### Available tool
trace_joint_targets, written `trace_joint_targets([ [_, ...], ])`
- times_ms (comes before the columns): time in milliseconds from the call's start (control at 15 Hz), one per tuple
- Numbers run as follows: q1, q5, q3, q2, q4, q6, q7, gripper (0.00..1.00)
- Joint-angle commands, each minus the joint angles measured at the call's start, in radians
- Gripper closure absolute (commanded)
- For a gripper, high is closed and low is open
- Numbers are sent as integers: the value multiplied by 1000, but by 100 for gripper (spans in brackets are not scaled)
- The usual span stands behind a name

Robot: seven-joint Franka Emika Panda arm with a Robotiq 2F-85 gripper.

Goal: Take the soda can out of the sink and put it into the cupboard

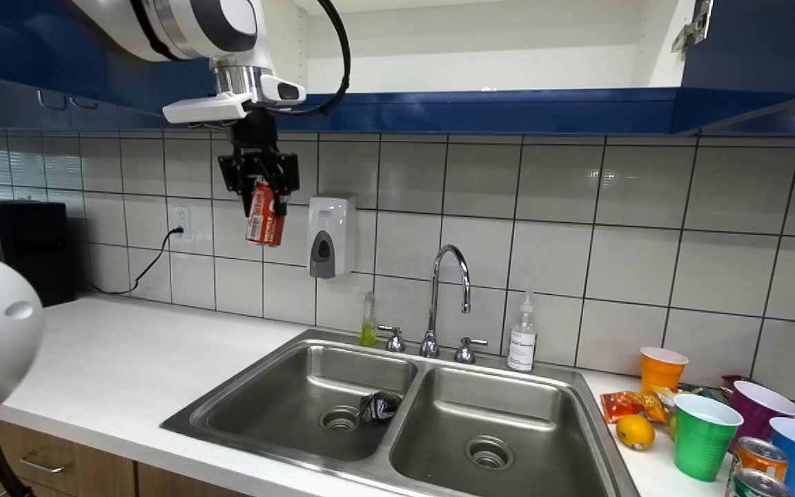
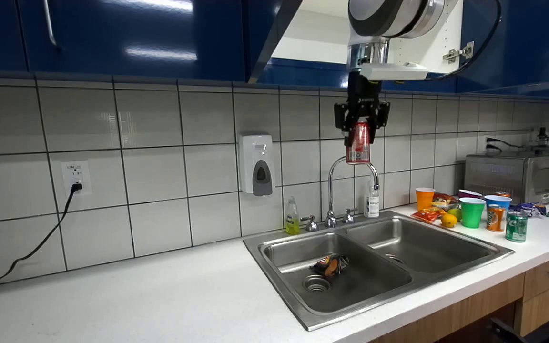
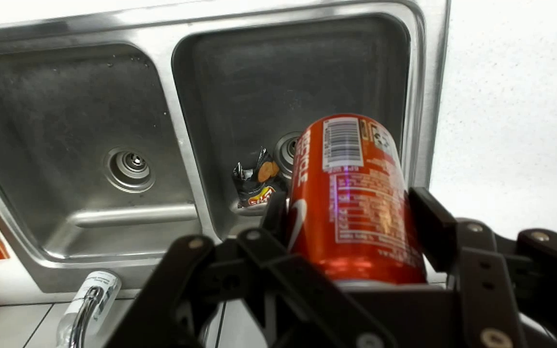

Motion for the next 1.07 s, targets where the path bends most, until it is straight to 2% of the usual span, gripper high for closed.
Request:
trace_joint_targets([
  [0,-31,-8,28,-14,53,-69,13,60],
  [1000,-41,-26,40,-14,157,-137,23,60],
])
